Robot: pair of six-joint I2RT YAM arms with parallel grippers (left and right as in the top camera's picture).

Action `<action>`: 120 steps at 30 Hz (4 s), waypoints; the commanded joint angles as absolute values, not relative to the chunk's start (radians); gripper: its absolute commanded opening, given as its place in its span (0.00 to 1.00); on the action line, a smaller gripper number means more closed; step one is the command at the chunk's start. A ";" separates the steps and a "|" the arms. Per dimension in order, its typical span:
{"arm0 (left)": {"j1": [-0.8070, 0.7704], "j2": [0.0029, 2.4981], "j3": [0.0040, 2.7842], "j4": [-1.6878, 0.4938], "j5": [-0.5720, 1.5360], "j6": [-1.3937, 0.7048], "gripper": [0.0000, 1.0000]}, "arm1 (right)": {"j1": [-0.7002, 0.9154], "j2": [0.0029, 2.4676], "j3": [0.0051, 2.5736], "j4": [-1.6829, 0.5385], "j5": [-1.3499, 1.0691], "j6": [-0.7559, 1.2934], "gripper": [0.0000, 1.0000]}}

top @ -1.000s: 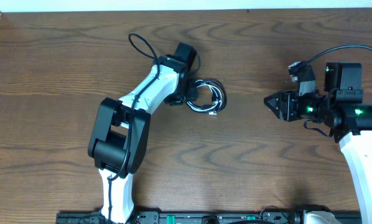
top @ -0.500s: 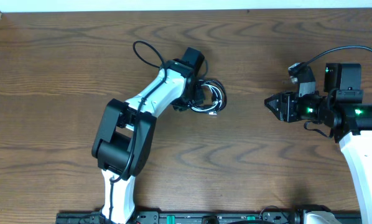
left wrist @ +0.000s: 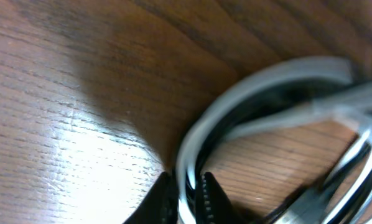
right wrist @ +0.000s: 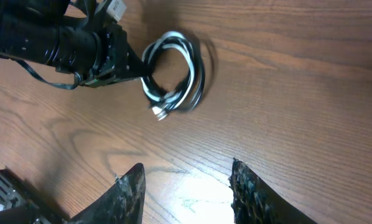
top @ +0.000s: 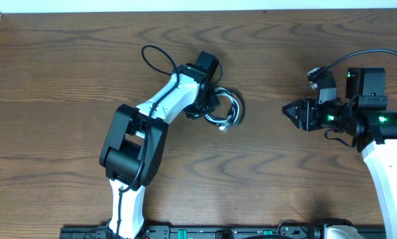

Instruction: Untangle cables

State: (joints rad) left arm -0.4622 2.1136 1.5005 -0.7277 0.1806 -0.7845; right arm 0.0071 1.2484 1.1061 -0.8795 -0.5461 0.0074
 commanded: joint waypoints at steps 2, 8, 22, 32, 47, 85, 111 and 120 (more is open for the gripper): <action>-0.468 2.155 1.493 -0.728 0.164 -0.786 0.08 | 0.015 1.250 1.124 -0.883 -0.549 0.015 0.41; -0.471 2.096 1.513 -0.717 0.173 -0.647 0.08 | 0.015 1.250 1.124 -0.868 -0.550 0.043 0.41; -0.529 1.710 1.518 -0.714 0.397 -0.411 0.08 | 0.018 1.250 1.124 -0.818 -0.560 0.129 0.31; -0.517 1.692 1.518 -0.685 0.595 -0.400 0.07 | 0.102 1.278 1.124 -0.782 -0.560 0.142 0.30; -0.474 1.670 1.519 -0.666 0.723 -0.442 0.08 | 0.208 1.509 1.124 -0.688 -0.559 0.145 0.41; -0.133 1.420 1.519 -0.888 0.482 -0.307 0.07 | 0.143 1.792 1.124 -0.625 -0.403 0.170 0.01; -0.281 1.583 1.509 -0.954 0.674 -0.003 0.44 | 0.140 1.524 1.153 -0.651 -1.056 -0.214 0.01; -0.303 1.671 1.509 -0.945 0.804 0.108 0.44 | 0.137 1.524 1.153 -0.676 -1.023 -0.214 0.01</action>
